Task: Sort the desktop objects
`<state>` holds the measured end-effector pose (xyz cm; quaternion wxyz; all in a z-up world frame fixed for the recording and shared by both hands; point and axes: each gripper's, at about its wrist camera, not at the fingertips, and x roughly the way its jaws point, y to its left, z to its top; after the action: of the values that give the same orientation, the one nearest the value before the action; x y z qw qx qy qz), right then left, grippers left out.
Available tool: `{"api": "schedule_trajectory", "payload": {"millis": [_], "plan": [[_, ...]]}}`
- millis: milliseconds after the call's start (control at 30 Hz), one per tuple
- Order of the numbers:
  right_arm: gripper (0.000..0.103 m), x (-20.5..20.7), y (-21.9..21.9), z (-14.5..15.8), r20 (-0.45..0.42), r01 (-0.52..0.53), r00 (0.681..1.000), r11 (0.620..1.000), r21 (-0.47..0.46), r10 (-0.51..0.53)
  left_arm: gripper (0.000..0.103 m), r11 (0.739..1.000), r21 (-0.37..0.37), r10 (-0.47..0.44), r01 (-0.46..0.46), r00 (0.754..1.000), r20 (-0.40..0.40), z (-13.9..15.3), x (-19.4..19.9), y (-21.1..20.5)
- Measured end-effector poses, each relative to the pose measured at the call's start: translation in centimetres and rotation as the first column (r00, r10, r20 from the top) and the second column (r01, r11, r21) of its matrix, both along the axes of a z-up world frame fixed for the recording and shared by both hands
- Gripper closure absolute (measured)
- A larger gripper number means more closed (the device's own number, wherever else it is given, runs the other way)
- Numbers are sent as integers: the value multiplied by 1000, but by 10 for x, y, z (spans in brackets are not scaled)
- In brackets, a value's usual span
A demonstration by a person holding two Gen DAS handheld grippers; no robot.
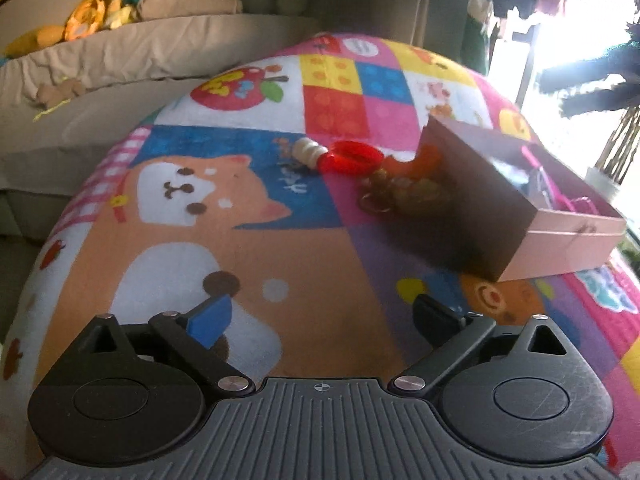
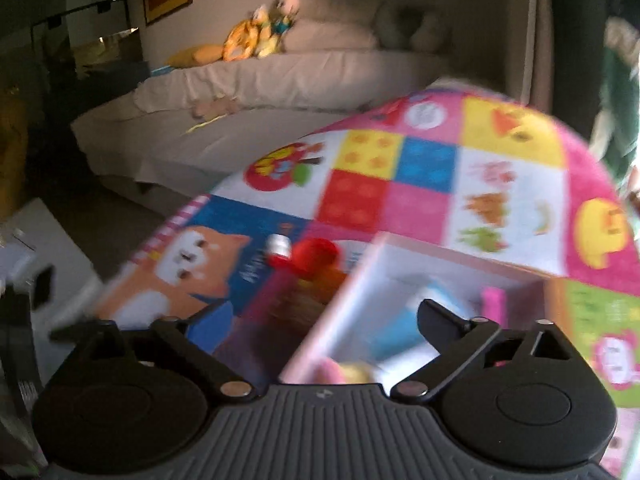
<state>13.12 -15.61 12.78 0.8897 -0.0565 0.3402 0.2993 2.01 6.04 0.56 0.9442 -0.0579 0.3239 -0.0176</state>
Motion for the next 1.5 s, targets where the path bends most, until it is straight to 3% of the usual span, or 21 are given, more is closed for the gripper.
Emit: {"api": "schedule_trajectory", "payload": {"millis": [33,67,100,167,300,433,733,900,1033,1233,1300,1400,1433,1500], "plan": [[4,11,15,-1,-6,4,1000,1000,-16,-5,3,1000,-15,0,0,1000,4,0,-1,2],[12,21,30,-4,-5,8,1000,999,-43,-8,3,999,-32,0,0,1000,8,0,-1,4],[29,31,46,-8,-3,3,1000,997,-82,-3,3,999,-51,2,-2,1000,9,-1,0,7],[52,52,74,-20,-18,4,1000,986,-167,-7,2,996,-84,5,-4,1000,9,-1,0,11],[67,92,111,-51,-113,73,988,966,-248,-104,2,994,-107,5,-2,1000,22,-1,-2,13],[67,121,117,-76,-256,168,940,959,-229,-226,2,991,-131,2,2,1000,31,-1,-4,16],[67,131,146,-95,-164,245,936,911,-331,-312,2,989,-147,2,3,999,32,-2,-4,19],[72,126,139,-99,-272,199,921,936,-290,-280,1,990,-138,0,4,1000,29,-1,-4,17],[72,107,124,-96,-380,148,896,961,-233,-231,1,995,-88,-37,38,999,17,0,-6,8],[72,56,101,-86,-579,-13,815,998,-59,-24,1,993,-22,-115,115,993,-11,-1,-18,-9],[71,38,90,-72,-527,-28,850,999,-31,7,1,992,-18,-124,124,992,-14,-2,-25,-11],[67,4,70,-50,-257,-11,966,994,-109,-17,1,992,-24,-126,126,992,-10,-2,-34,-10],[67,-8,66,-48,-162,-5,987,989,-149,-19,1,992,-26,-124,123,992,-8,-2,-35,-10],[67,-24,63,-51,-62,-1,998,979,-203,-12,0,993,-26,-117,117,993,-13,-2,-34,-10]]}}
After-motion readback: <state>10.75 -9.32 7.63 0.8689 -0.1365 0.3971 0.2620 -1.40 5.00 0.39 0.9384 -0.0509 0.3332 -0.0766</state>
